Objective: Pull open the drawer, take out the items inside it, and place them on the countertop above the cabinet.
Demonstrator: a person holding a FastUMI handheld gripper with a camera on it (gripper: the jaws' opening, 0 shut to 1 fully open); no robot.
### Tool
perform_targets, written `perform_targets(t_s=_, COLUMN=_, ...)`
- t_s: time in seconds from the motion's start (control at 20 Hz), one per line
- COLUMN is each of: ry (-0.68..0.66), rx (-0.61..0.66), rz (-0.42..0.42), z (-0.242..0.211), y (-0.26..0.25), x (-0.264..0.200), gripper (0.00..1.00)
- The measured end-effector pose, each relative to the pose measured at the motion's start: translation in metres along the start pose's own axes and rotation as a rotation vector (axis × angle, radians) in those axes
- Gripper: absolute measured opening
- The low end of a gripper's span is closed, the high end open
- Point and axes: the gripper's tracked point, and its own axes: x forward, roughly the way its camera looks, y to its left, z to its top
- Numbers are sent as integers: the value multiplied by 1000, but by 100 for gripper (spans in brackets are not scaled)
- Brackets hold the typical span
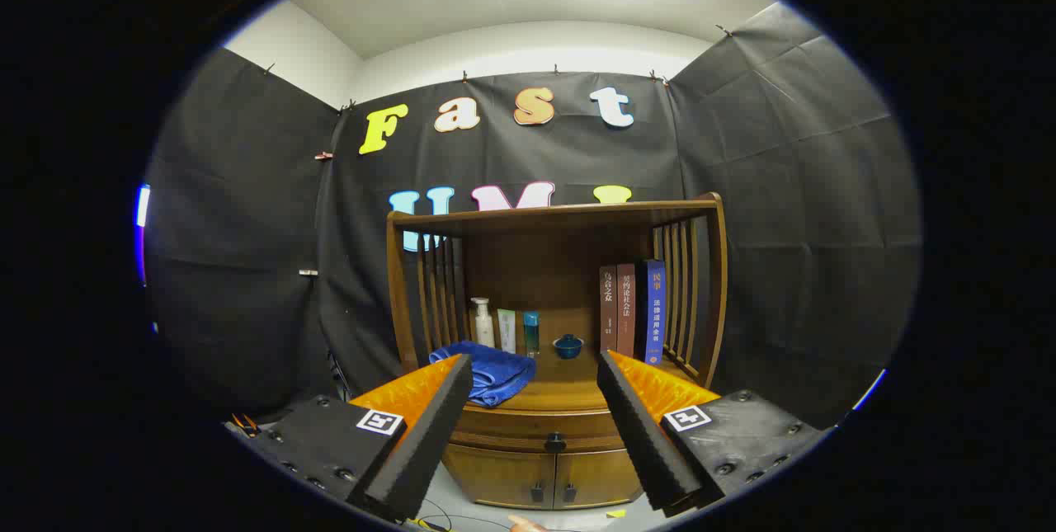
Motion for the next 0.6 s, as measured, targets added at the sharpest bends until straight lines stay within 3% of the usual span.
perform_targets(t_s=0.6, ry=2, rx=6, rz=-11, z=5, y=-5, x=2, gripper=99)
